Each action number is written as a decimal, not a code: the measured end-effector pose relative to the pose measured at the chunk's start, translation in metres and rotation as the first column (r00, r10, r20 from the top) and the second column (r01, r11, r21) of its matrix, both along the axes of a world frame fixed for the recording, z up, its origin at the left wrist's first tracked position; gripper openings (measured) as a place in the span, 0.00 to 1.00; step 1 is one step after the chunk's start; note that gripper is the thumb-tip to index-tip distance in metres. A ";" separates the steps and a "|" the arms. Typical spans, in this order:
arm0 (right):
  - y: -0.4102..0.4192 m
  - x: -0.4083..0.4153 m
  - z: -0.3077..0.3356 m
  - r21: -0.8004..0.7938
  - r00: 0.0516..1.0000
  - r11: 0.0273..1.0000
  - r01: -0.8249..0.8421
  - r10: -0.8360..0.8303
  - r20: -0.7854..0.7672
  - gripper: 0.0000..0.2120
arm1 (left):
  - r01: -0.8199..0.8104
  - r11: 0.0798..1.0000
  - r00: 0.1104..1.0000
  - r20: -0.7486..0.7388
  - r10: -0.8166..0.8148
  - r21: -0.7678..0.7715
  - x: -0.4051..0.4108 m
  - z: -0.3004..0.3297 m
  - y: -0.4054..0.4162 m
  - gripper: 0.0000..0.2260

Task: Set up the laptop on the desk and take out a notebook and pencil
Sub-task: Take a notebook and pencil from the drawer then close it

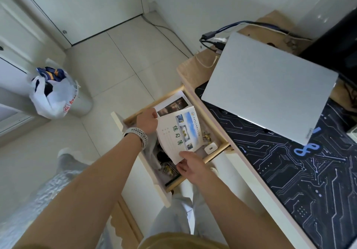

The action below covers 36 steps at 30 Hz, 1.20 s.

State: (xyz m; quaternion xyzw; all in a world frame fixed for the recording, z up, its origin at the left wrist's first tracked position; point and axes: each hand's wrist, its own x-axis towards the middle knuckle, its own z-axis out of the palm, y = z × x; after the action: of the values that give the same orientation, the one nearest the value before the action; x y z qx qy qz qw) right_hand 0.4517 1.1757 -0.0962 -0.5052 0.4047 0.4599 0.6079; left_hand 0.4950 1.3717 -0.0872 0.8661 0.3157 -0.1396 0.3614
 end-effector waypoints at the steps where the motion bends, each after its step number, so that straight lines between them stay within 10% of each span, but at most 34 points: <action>1: 0.000 -0.001 0.002 0.002 1.000 1.000 0.000 0.000 0.015 0.07 | -0.027 1.000 0.999 0.024 0.027 -0.011 -0.001 0.004 0.001 0.08; 14: -0.003 0.009 0.061 0.067 0.950 0.997 0.024 -0.043 0.308 0.23 | -0.523 0.714 0.793 0.042 0.608 -0.465 -0.056 0.054 0.021 0.17; 23: -0.017 0.058 0.147 0.118 0.693 0.991 -0.064 -0.041 0.719 0.23 | -0.262 0.436 0.691 0.148 0.707 -0.861 -0.053 0.135 -0.009 0.16; 36: -0.146 0.077 0.240 0.094 0.324 0.995 0.040 -0.101 0.941 0.23 | 0.056 0.468 0.729 0.357 0.584 -0.882 -0.008 0.211 -0.132 0.16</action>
State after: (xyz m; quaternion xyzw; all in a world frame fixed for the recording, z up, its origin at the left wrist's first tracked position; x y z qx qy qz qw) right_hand 0.5283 1.0296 0.1437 -0.6438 -0.0137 0.0653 0.7623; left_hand 0.4870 1.2399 0.1241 0.5023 0.2078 0.0800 0.8355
